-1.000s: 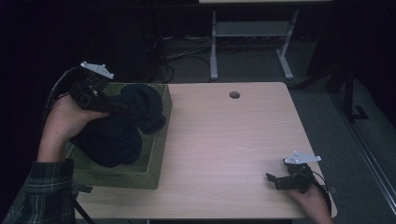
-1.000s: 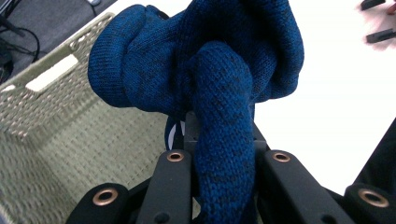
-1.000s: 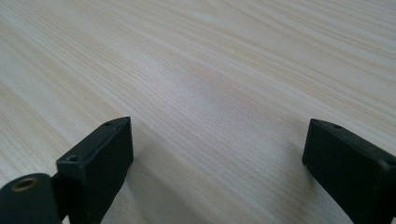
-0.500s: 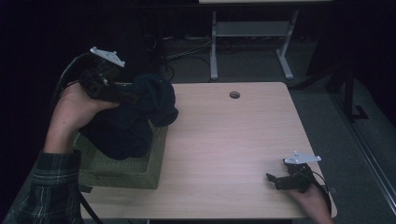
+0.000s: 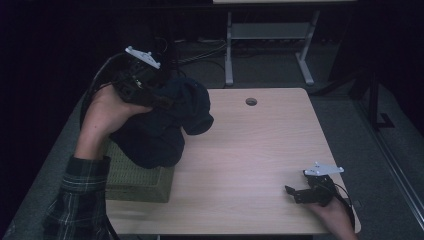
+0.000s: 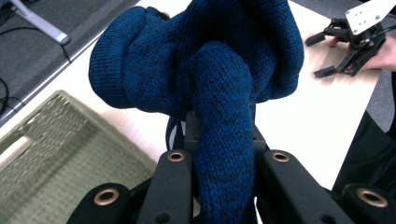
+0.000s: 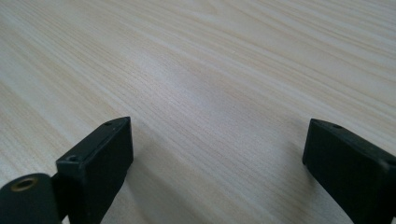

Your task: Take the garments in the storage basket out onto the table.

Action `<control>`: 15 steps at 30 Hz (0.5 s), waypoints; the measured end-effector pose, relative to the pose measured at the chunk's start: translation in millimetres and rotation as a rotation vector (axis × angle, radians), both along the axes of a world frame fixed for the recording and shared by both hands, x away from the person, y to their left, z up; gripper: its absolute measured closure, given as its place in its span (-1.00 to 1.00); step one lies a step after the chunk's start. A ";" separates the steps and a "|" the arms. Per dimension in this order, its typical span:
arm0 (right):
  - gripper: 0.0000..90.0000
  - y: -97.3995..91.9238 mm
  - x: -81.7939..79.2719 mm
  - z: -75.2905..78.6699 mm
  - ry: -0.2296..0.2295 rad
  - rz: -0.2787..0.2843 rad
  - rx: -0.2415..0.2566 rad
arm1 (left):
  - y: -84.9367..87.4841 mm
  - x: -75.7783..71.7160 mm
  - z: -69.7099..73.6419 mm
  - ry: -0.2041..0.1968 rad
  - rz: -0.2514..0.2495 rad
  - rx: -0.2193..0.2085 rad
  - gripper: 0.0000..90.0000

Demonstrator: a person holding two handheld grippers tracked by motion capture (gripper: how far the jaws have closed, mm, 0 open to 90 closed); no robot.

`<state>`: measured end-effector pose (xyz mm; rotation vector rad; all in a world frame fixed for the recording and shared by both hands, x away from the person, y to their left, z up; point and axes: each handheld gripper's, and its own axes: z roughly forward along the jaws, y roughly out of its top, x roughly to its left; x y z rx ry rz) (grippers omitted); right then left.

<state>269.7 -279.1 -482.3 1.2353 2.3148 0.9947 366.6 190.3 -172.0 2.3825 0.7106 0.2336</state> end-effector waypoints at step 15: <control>-0.82 0.0 0.0 0.1 0.000 0.000 0.001 | -53.8 5.9 -12.3 0.027 -0.079 -0.012 0.76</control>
